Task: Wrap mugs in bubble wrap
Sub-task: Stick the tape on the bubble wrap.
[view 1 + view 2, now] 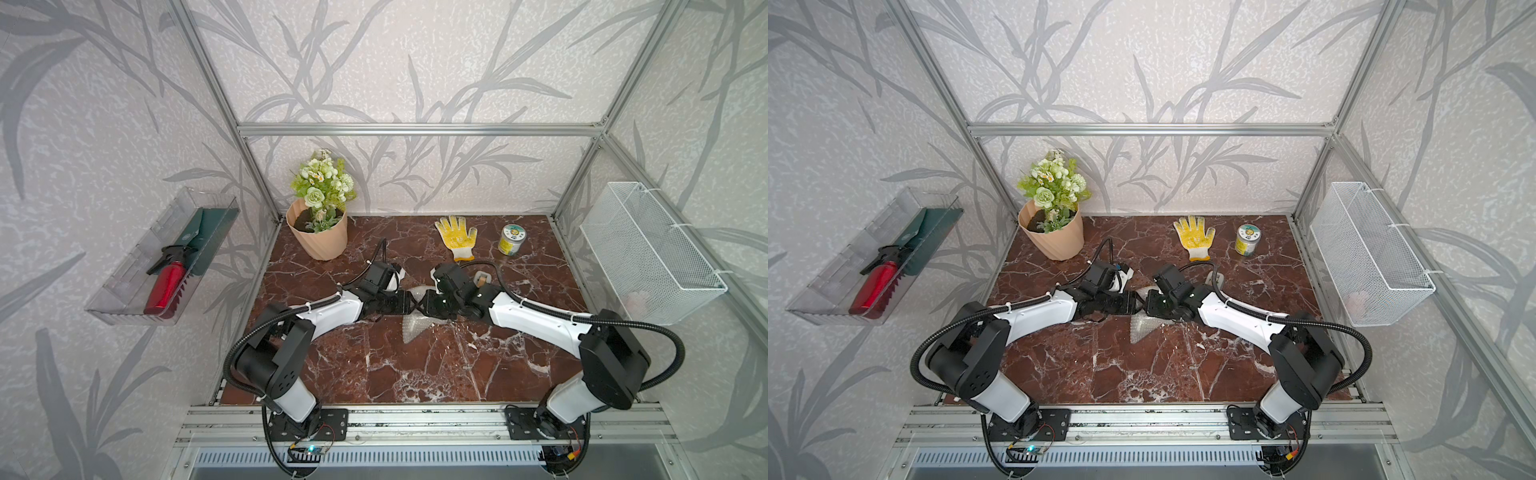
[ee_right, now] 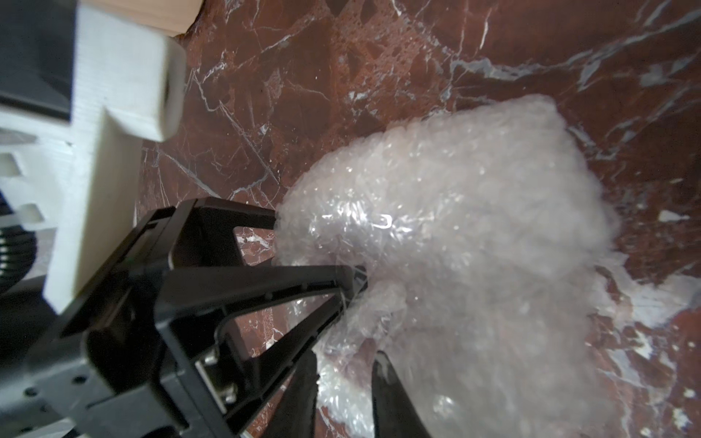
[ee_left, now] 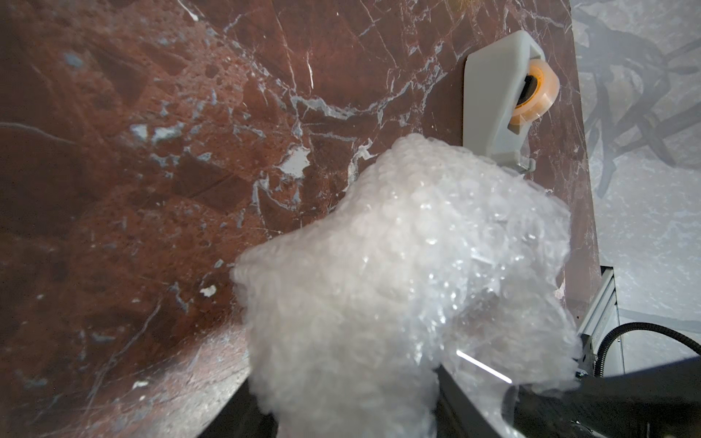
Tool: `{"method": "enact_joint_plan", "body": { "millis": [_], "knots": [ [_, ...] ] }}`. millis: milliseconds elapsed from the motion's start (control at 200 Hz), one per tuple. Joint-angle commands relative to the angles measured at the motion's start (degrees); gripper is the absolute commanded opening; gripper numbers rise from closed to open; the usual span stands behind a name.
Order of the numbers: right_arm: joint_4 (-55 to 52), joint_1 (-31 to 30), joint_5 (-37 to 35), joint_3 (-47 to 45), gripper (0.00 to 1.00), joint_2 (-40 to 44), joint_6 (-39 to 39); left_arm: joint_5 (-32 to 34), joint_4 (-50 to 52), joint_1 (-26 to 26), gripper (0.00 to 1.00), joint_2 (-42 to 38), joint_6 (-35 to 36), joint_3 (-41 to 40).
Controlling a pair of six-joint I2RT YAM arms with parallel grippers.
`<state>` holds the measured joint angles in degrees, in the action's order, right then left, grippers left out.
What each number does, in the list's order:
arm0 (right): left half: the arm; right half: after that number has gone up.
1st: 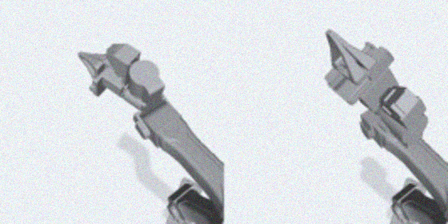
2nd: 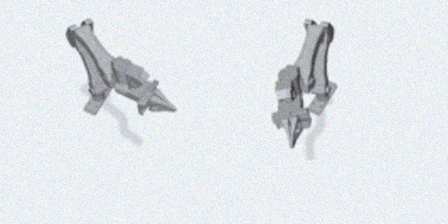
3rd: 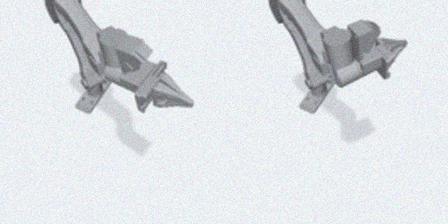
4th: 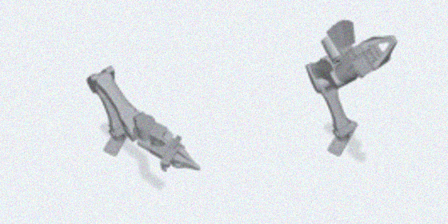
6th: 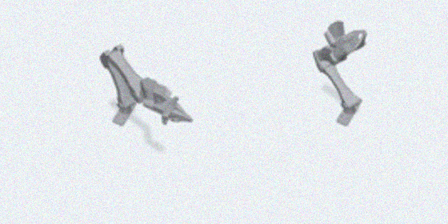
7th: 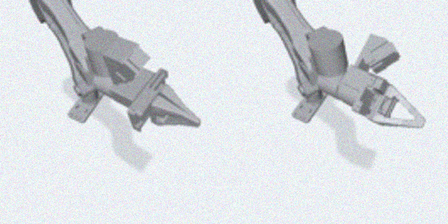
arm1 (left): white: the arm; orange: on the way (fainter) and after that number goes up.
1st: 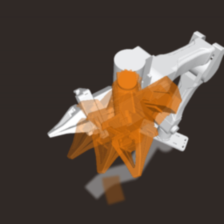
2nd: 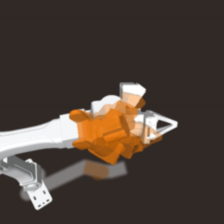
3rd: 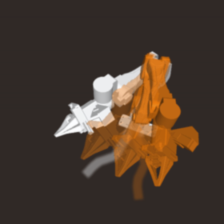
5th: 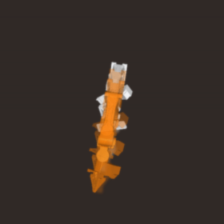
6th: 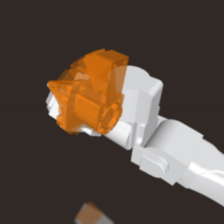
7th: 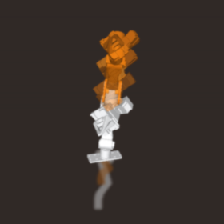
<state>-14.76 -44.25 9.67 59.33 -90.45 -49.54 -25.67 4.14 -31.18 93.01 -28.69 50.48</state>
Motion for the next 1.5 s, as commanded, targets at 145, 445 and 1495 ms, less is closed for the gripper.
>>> {"method": "enact_joint_plan", "body": {
  "millis": [145, 445, 1495],
  "knots": [
    [-4.72, -0.62, -0.78, 2.18, 0.13, -1.8, 3.91, -0.79, -0.4, -0.15, 0.57, -0.2, 0.0, -0.91],
    [-9.56, -2.86, -2.16, 4.17, 0.06, -2.48, 10.92, -0.7, -0.44, -0.12, 0.56, -0.42, 0.04, -1.09],
    [-2.77, -3.61, -9.05, 8.29, 0.0, -3.93, 20.2, -0.7, -0.53, -0.11, 0.56, -0.92, -0.14, -1.44]
  ]
}}
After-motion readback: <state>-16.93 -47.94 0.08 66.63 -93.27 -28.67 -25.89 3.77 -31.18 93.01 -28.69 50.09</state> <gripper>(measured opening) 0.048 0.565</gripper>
